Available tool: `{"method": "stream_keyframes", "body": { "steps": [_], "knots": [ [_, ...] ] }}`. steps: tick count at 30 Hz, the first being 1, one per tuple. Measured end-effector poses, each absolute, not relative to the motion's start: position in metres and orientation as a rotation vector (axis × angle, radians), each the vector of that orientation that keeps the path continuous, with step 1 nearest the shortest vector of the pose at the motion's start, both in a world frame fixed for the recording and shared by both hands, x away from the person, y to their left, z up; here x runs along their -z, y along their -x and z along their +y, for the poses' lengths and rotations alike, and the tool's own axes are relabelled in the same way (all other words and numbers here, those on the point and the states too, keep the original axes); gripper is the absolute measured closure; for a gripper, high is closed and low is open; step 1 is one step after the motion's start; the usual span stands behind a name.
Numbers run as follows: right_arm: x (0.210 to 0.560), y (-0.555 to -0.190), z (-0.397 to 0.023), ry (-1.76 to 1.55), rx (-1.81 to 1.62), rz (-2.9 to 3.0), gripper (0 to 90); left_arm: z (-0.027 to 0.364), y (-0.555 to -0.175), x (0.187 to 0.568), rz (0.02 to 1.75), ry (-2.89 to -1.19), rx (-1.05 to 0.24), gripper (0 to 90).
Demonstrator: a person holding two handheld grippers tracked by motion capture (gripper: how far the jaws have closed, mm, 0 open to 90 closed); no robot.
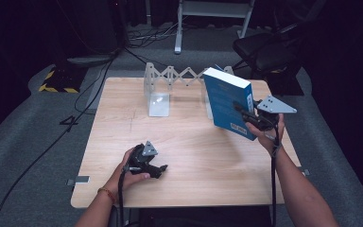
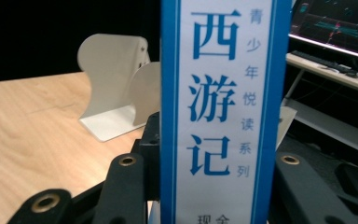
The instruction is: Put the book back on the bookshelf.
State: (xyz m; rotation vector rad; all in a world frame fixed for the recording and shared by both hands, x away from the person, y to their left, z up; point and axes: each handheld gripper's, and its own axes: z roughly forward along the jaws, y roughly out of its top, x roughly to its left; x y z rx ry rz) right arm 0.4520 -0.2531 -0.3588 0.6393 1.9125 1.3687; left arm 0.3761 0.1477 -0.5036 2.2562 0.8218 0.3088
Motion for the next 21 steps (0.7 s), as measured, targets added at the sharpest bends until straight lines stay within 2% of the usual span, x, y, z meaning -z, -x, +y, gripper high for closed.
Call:
{"method": "stream_keyframes", "body": {
  "steps": [11,21],
  "knots": [
    [0.343,-0.482,-0.240,-0.693,-1.353,1.876,62.5,0.147,-0.375,0.504,0.801,-2.262,-0.301,17.0],
    [0.344,-0.512,-0.217,-0.741,-1.335,1.843,62.5,0.147,-0.375,0.504,0.784,-2.267,-0.294,17.0]
  ]
}}
